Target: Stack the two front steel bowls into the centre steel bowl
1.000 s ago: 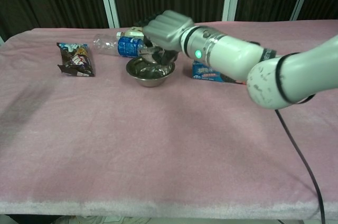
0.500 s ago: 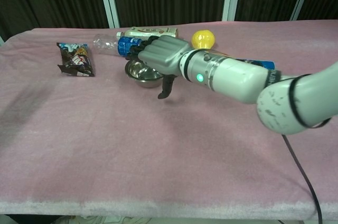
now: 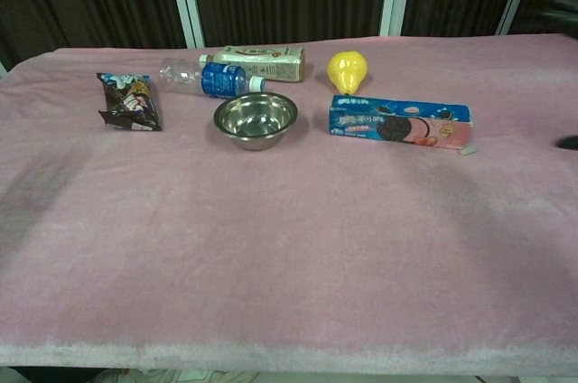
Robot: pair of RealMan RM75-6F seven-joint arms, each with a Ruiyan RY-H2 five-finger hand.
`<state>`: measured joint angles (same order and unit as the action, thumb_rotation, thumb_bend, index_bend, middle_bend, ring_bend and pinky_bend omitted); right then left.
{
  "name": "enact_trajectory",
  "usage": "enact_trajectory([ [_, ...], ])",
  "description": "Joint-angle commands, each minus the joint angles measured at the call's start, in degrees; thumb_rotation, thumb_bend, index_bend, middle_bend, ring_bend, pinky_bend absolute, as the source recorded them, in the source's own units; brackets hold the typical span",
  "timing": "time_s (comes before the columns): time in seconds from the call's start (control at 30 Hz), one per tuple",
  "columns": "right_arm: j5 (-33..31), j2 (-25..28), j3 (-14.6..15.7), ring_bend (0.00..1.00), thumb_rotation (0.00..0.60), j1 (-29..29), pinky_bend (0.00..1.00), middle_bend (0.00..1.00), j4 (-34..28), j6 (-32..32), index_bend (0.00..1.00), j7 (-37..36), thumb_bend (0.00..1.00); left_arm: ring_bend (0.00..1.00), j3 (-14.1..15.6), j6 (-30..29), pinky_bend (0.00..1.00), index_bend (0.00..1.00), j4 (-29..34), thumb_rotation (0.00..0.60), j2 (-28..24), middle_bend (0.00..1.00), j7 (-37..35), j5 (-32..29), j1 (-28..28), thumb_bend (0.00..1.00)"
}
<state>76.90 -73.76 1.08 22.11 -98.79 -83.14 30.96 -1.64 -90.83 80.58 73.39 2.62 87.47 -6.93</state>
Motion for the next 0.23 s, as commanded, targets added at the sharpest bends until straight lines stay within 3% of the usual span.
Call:
enact_trajectory([
  [0.03, 2.7, 4.4, 6.4, 0.00, 0.600, -10.9, 0.00, 0.00, 4.2, -8.3, 0.00, -8.8, 0.25, 0.00, 0.9, 0.4, 0.08, 0.00, 3.3, 0.600, -1.9, 0.01, 3.1, -0.5, 1.3, 0.41],
  [0.23, 4.0, 5.2, 4.3, 0.00, 0.600, -11.9, 0.00, 0.00, 5.0, -8.3, 0.00, -12.0, 0.25, 0.00, 0.4, -1.5, 0.08, 0.00, 3.7, 0.600, -2.2, 0.02, 3.1, 0.4, 2.1, 0.41],
])
